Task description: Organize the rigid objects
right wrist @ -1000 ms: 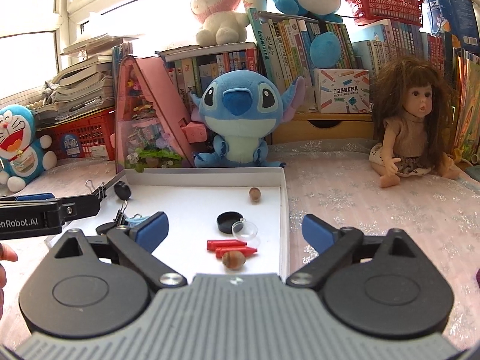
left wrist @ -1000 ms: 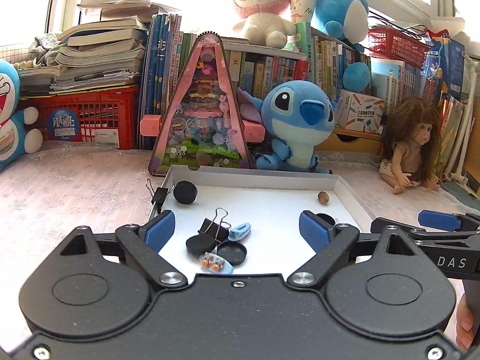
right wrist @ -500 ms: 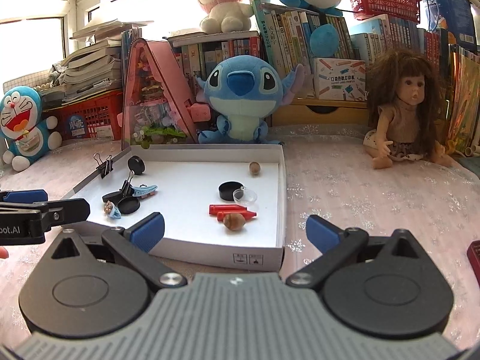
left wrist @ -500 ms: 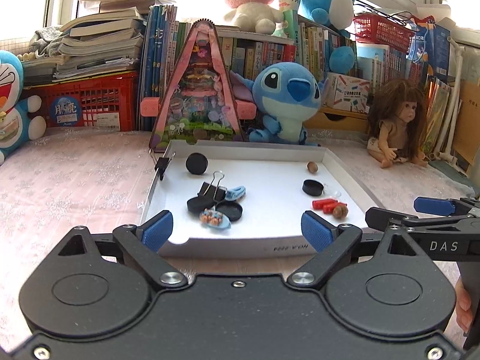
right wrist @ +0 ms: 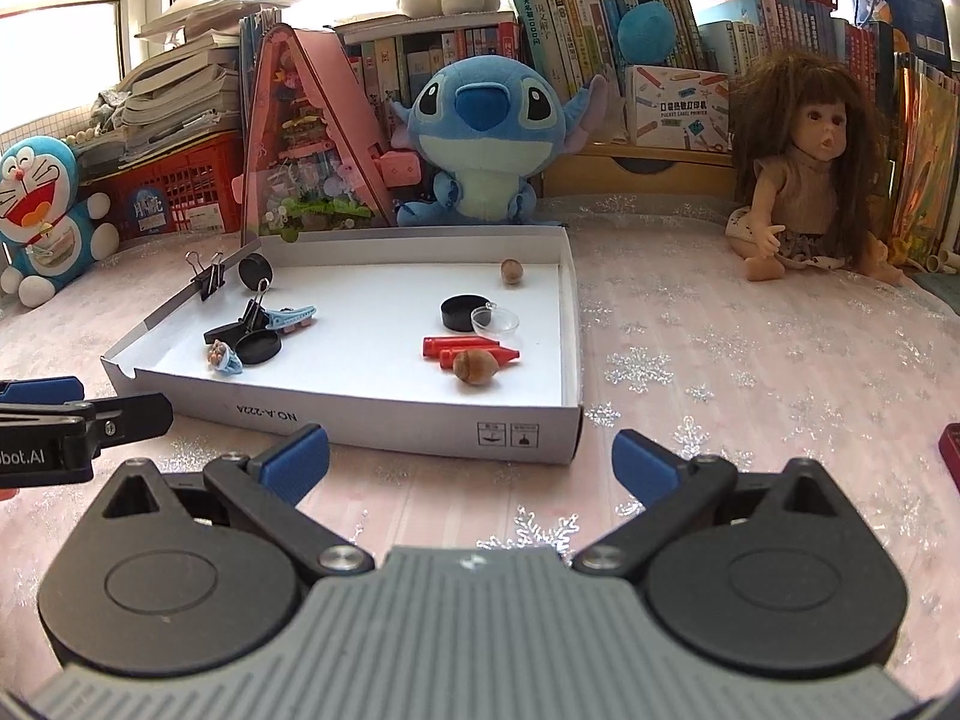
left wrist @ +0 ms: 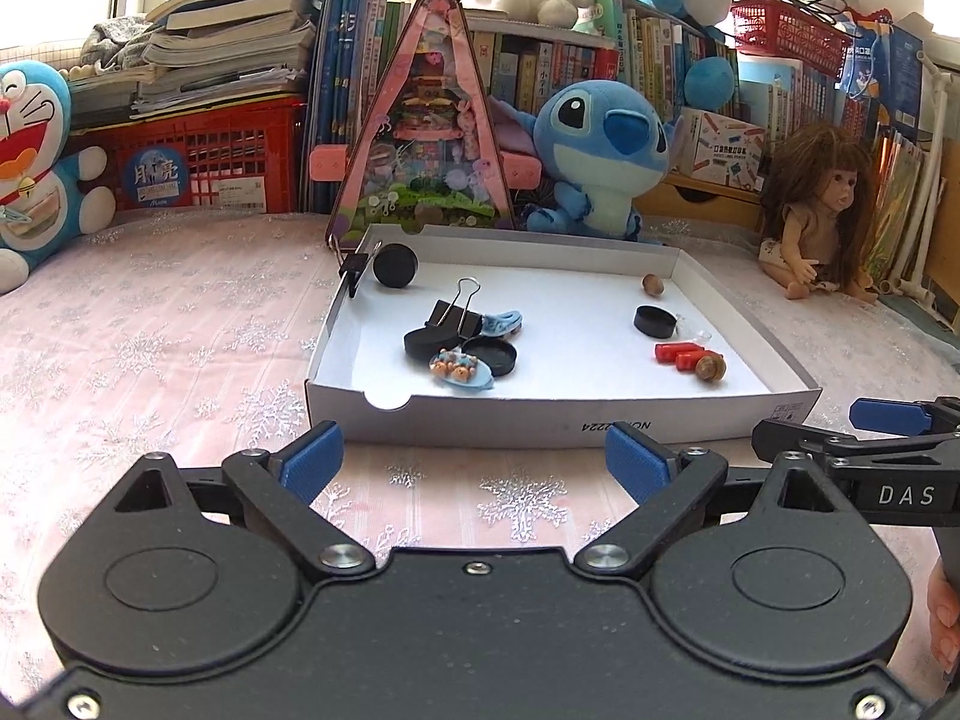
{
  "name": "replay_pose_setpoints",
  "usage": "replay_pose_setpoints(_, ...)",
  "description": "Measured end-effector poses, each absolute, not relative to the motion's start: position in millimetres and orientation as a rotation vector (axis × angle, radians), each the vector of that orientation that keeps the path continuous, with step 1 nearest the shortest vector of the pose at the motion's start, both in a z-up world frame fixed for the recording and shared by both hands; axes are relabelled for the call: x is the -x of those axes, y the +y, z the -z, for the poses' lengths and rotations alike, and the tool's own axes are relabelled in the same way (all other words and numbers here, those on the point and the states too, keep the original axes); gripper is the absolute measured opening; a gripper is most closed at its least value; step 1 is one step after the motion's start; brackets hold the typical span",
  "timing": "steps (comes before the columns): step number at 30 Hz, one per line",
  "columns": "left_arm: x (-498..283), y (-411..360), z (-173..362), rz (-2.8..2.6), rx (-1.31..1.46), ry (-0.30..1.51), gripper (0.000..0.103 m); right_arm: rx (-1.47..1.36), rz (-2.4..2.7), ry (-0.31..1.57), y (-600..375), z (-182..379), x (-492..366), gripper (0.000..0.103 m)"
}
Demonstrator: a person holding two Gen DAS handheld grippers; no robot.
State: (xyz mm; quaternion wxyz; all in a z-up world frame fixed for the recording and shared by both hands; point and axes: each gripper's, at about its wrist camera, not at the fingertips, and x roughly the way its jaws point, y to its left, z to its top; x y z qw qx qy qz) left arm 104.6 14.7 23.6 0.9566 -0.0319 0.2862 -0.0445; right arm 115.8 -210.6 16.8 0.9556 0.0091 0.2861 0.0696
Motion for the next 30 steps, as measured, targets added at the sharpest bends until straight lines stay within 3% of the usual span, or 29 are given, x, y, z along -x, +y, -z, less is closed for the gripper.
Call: replay_pose_setpoints(30, -123, 9, 1, 0.017, 0.024, 0.682, 0.095, -0.006, -0.114, 0.678, -201, 6, -129, 0.103)
